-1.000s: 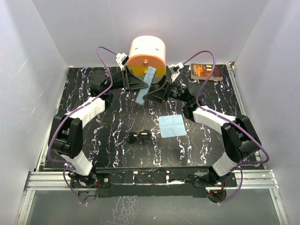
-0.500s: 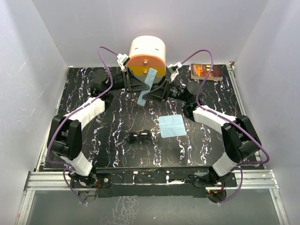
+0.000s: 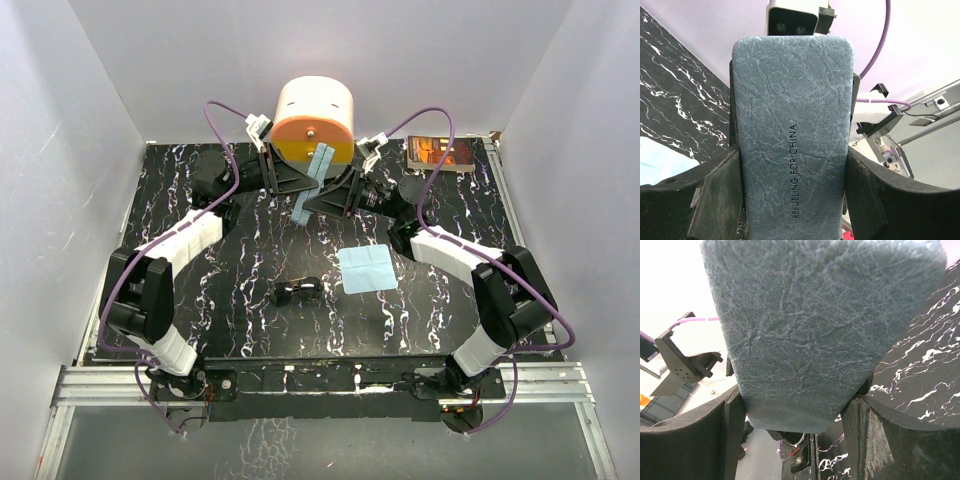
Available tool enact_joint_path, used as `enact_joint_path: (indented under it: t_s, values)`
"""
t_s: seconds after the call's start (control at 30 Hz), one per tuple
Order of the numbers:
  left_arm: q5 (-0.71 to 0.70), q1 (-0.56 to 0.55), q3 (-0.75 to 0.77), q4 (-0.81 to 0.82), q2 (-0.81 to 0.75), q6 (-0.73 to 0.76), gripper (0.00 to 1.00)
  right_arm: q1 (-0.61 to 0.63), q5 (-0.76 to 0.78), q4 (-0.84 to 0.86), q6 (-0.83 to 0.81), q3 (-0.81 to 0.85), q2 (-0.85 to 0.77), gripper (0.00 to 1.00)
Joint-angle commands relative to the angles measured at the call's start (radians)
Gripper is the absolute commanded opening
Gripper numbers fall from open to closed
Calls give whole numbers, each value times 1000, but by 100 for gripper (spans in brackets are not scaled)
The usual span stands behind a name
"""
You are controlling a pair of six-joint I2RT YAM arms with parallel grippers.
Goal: Organize the sunglasses
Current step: Open the sunglasses case.
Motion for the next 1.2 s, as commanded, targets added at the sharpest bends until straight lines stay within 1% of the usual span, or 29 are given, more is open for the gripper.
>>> enact_joint_path:
  t_s: [0.0, 0.1, 0.17, 0.37, 0.53, 0.6, 0.7, 0.8, 0.97, 1.07, 1.17]
  values:
    - [54, -29, -11, 65, -108, -85, 0, -9, 87, 162, -6, -2, 0, 8]
    - [57, -29, -20, 79, -123, -100, 0, -25, 93, 211, 46, -24, 0, 8]
    - [53, -29, -25, 93, -128, -112, 0, -38, 90, 274, 103, -36, 13, 8]
    - [44, -30, -32, 121, -134, -142, 0, -59, 70, 542, 321, -58, 107, 8]
    - [38, -29, -31, 120, -132, -158, 0, -62, 85, 727, 518, -32, 206, 8]
    - [36, -30, -32, 129, -131, -165, 0, -63, 84, 736, 527, -19, 209, 8]
    - [34, -30, -31, 136, -131, -173, 0, -63, 85, 700, 506, -19, 188, 8]
    - [33, -29, -34, 137, -136, -176, 0, -67, 93, 718, 522, -24, 182, 8]
    - [26, -27, -45, 118, -138, -187, 0, -75, 133, 863, 667, -14, 236, 8]
    - [16, -23, -43, 140, -130, -211, 0, -75, 158, 870, 743, -11, 263, 8]
    - [17, -22, -31, 142, -131, -213, 0, -77, 176, 869, 762, -20, 249, 8]
